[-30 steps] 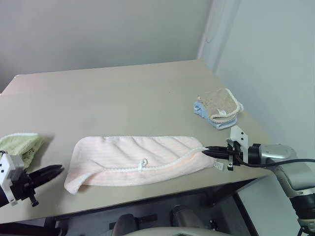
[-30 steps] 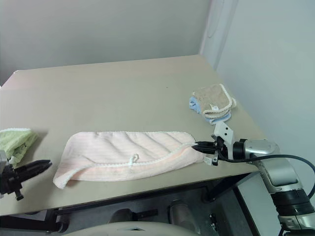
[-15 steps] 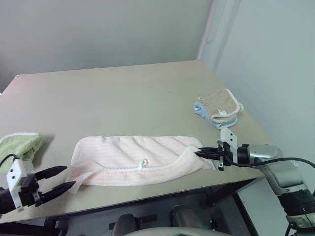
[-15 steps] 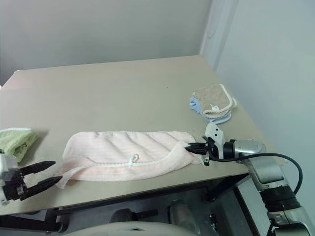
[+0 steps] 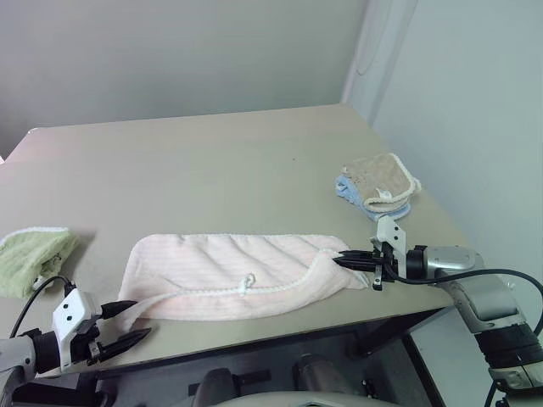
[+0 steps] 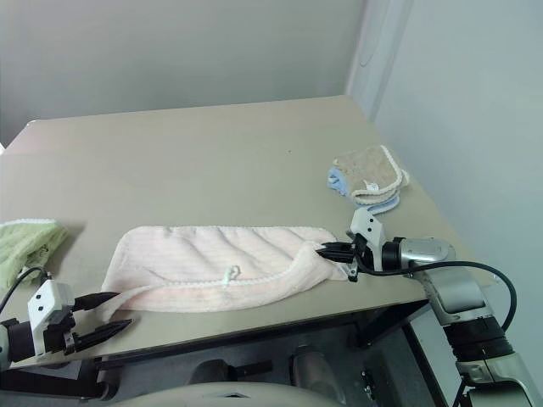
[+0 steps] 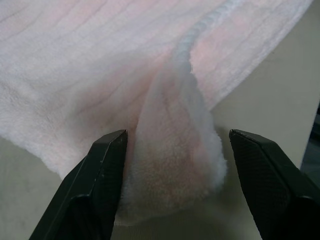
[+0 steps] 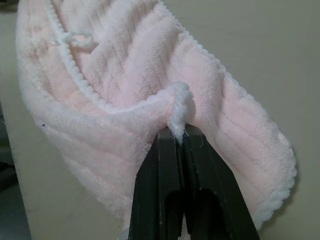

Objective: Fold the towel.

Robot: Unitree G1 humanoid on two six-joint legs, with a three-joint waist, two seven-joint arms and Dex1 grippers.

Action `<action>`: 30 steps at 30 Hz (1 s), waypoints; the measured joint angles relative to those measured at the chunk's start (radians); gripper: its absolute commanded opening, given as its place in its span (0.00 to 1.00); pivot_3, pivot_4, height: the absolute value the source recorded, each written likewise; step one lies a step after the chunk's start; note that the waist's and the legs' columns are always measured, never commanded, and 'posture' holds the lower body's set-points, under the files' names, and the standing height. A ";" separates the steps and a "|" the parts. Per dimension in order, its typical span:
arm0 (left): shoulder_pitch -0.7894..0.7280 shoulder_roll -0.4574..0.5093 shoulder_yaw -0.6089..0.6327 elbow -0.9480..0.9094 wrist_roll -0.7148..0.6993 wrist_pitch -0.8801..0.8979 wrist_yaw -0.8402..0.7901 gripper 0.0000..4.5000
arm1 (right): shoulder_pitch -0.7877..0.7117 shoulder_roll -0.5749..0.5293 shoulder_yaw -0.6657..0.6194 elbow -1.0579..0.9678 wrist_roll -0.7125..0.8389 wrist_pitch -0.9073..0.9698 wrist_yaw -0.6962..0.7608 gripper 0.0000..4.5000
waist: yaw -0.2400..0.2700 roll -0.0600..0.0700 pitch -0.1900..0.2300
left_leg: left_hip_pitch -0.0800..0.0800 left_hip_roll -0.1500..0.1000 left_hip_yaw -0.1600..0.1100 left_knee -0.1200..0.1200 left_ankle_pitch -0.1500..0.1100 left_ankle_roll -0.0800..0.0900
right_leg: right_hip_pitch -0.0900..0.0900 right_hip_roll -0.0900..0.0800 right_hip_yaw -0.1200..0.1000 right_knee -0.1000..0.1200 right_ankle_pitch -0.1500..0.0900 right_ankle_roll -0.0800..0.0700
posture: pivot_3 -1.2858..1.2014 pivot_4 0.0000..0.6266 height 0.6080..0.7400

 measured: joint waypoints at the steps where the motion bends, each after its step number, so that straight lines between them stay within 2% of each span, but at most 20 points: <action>1: 0.000 0.001 -0.001 0.000 0.000 0.000 -0.001 0.57 | 0.000 0.000 0.000 0.000 0.000 0.000 -0.002 0.00 | -0.001 0.000 0.000 | 0.000 0.000 0.000 0.000 0.000 0.000 | 0.000 0.000 0.000 0.000 0.000 0.000 | 0.52 0.00 1.00; 6: -0.003 0.009 0.000 0.001 -0.025 0.023 -0.023 0.17 | 0.000 0.001 0.000 0.000 0.000 0.000 -0.007 0.00 | 0.000 0.000 0.000 | 0.000 0.000 0.000 0.000 0.000 0.000 | 0.000 0.000 0.000 0.000 0.000 0.000 | 0.52 0.00 1.00; 7: -0.001 0.013 0.002 0.001 -0.034 0.030 -0.032 0.06 | 0.000 0.001 0.000 0.000 0.000 0.000 -0.007 0.00 | 0.000 0.000 0.000 | 0.000 0.000 0.000 0.000 0.000 0.000 | 0.000 0.000 0.000 0.000 0.000 0.000 | 0.52 0.00 1.00; 8: 0.001 0.019 0.005 0.001 -0.043 0.035 -0.040 0.01 | 0.000 0.001 0.000 0.000 0.000 0.000 -0.007 0.00 | -0.001 0.000 0.000 | 0.000 0.000 0.000 0.000 0.000 0.000 | 0.000 0.000 0.000 0.000 0.000 0.000 | 0.52 0.00 1.00; 17: -0.009 0.046 0.046 0.041 -0.099 0.074 -0.104 0.01 | 0.000 0.003 0.000 0.000 0.000 -0.001 -0.007 0.00 | -0.001 0.000 0.000 | 0.000 0.000 0.000 0.000 0.000 0.000 | 0.000 0.000 0.000 0.000 0.000 0.000 | 0.52 0.00 1.00; 22: -0.072 0.049 0.102 0.042 -0.184 0.178 -0.074 0.01 | -0.007 0.011 -0.001 0.001 0.002 -0.001 -0.012 0.00 | 0.000 0.000 0.000 | 0.000 0.000 0.000 0.000 0.000 0.000 | 0.000 0.000 0.000 0.001 0.000 0.000 | 0.52 0.00 1.00; 30: -0.107 0.079 0.130 0.086 -0.186 0.228 -0.056 0.01 | -0.024 0.008 -0.035 0.023 0.012 0.000 -0.017 0.00 | -0.001 0.000 0.000 | 0.000 0.000 0.000 -0.001 0.000 0.000 | 0.000 0.001 0.000 0.001 0.000 0.000 | 0.52 0.00 1.00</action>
